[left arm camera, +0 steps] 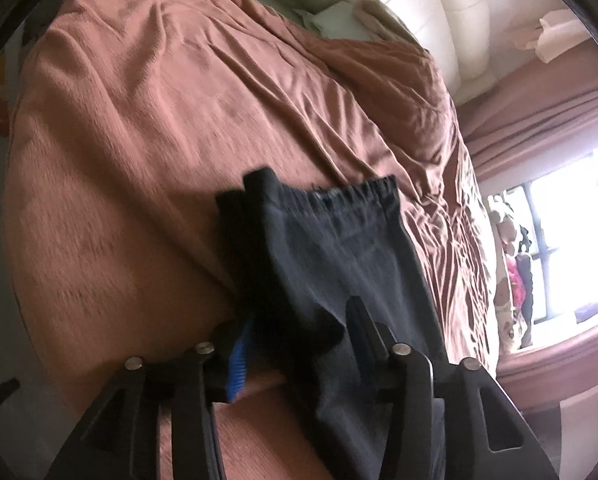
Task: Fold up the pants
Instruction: 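Close the left tool on the elastic waistband while the right tool holds the pants edge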
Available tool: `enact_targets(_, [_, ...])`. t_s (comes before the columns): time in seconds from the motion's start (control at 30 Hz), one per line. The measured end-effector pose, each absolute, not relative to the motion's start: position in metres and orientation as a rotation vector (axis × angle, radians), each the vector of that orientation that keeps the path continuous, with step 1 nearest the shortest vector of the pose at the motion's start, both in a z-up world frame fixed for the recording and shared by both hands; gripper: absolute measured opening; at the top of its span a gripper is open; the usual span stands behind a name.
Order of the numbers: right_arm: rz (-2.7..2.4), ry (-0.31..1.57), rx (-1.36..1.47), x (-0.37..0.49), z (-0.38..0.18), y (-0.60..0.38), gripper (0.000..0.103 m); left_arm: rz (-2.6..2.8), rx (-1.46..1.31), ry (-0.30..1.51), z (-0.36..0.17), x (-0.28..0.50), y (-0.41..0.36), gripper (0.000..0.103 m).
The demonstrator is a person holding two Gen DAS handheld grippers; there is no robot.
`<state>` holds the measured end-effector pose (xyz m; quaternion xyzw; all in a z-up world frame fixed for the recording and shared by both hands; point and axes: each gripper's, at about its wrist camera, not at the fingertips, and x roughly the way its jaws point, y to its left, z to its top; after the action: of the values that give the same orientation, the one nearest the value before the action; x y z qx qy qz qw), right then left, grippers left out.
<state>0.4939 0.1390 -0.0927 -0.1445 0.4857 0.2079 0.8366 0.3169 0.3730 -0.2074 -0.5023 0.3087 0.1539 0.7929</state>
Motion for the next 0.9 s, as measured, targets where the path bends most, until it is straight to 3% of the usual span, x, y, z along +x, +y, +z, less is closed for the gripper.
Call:
enact_targets(0.27, [0.411, 1.029, -0.326, 0.491, -0.096, 0.128, 0.005, 0.296, -1.065, 0.678, -0.208, 0.316, 0.352, 0.053])
enact_targets(0.33, [0.406, 1.011, -0.331, 0.488, -0.094, 0.128, 0.030, 0.290, -1.050, 0.684, -0.205, 0.316, 0.347, 0.062])
enact_targets(0.37, [0.409, 0.990, -0.332, 0.486, -0.092, 0.128, 0.058, 0.287, -1.042, 0.684, -0.204, 0.316, 0.345, 0.064])
enact_targets(0.4, [0.405, 0.965, -0.339, 0.483, -0.090, 0.128, 0.072, 0.287, -1.030, 0.684, -0.203, 0.317, 0.343, 0.067])
enact_targets(0.6, [0.419, 0.927, -0.383, 0.477, -0.094, 0.127, 0.069, 0.309, -1.021, 0.674, -0.203, 0.319, 0.338, 0.068])
enact_targets(0.63, [0.419, 0.927, -0.397, 0.478, -0.096, 0.127, 0.064, 0.309, -1.027, 0.669, -0.204, 0.318, 0.337, 0.068])
enact_targets(0.7, [0.433, 0.950, -0.405, 0.483, -0.100, 0.127, 0.042, 0.308, -1.027, 0.666, -0.205, 0.317, 0.335, 0.068])
enact_targets(0.83, [0.457, 0.985, -0.405, 0.494, -0.109, 0.122, 0.036, 0.294, -1.024, 0.656, -0.207, 0.314, 0.330, 0.067])
enact_targets(0.87, [0.472, 0.990, -0.392, 0.496, -0.110, 0.120, 0.029, 0.290, -1.026, 0.655, -0.208, 0.314, 0.330, 0.067])
enact_targets(0.9, [0.486, 0.996, -0.380, 0.497, -0.110, 0.119, 0.015, 0.288, -1.027, 0.655, -0.208, 0.315, 0.329, 0.067])
